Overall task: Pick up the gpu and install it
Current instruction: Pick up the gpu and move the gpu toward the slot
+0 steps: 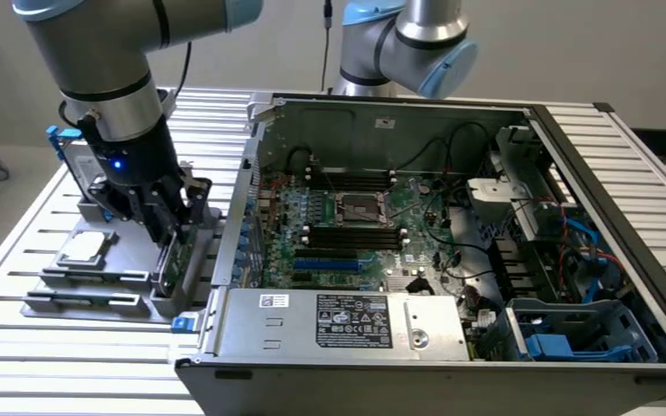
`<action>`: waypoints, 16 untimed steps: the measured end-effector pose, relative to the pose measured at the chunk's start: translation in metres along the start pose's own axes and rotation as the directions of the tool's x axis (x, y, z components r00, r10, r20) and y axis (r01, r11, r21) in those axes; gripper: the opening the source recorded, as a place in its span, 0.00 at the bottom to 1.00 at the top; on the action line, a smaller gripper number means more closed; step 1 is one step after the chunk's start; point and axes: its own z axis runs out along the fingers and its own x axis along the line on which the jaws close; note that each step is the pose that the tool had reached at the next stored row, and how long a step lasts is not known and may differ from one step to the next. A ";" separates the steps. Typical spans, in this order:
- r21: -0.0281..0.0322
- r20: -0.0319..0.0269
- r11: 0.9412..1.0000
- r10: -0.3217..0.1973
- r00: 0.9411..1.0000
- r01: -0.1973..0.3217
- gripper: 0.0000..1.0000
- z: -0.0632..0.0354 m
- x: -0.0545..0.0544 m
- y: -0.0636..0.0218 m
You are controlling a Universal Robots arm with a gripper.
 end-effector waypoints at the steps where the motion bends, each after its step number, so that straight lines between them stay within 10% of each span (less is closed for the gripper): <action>1: 0.000 0.001 1.000 0.000 1.000 0.000 0.42 0.0003 0.000 0.0000; 16: 0.000 0.002 1.000 0.000 1.000 0.000 0.42 0.0034 -0.001 0.0002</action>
